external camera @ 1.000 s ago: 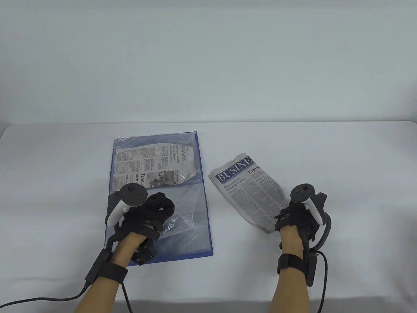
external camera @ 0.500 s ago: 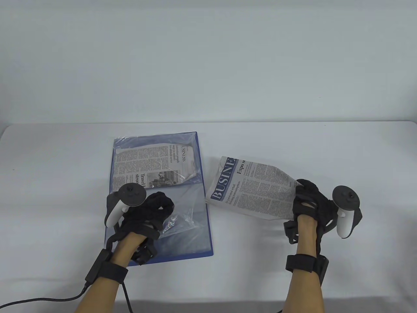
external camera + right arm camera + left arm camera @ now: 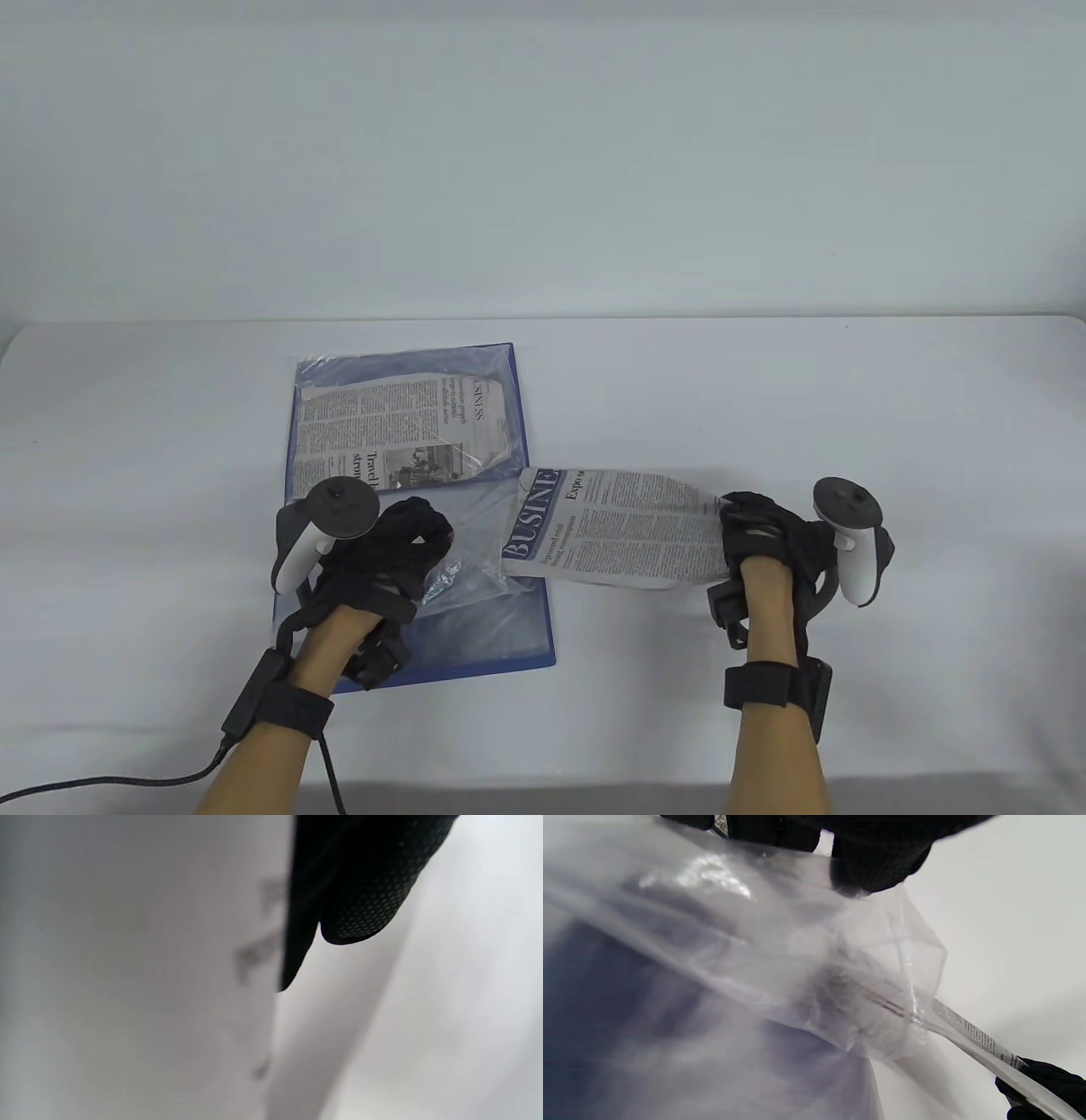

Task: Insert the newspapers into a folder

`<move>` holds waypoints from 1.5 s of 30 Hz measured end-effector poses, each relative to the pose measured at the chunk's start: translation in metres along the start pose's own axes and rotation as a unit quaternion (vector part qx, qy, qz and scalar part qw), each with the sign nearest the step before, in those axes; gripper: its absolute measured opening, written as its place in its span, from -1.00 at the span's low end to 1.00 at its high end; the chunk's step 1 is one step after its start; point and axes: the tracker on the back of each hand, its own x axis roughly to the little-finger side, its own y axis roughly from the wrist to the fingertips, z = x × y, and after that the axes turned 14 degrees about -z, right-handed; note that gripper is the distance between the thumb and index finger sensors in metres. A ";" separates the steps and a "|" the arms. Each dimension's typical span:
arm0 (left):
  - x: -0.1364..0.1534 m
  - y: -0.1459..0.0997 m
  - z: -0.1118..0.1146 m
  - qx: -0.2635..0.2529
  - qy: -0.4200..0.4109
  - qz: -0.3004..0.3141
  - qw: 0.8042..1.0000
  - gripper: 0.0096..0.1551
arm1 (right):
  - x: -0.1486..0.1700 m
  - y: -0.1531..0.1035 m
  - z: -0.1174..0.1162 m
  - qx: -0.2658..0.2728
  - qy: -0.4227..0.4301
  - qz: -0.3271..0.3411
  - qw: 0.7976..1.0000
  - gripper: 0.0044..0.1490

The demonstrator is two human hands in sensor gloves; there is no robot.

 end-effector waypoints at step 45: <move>-0.015 0.002 0.025 -0.032 0.136 -0.007 0.990 -0.59 | -0.013 0.019 -0.078 -0.049 -0.024 0.068 0.996 0.05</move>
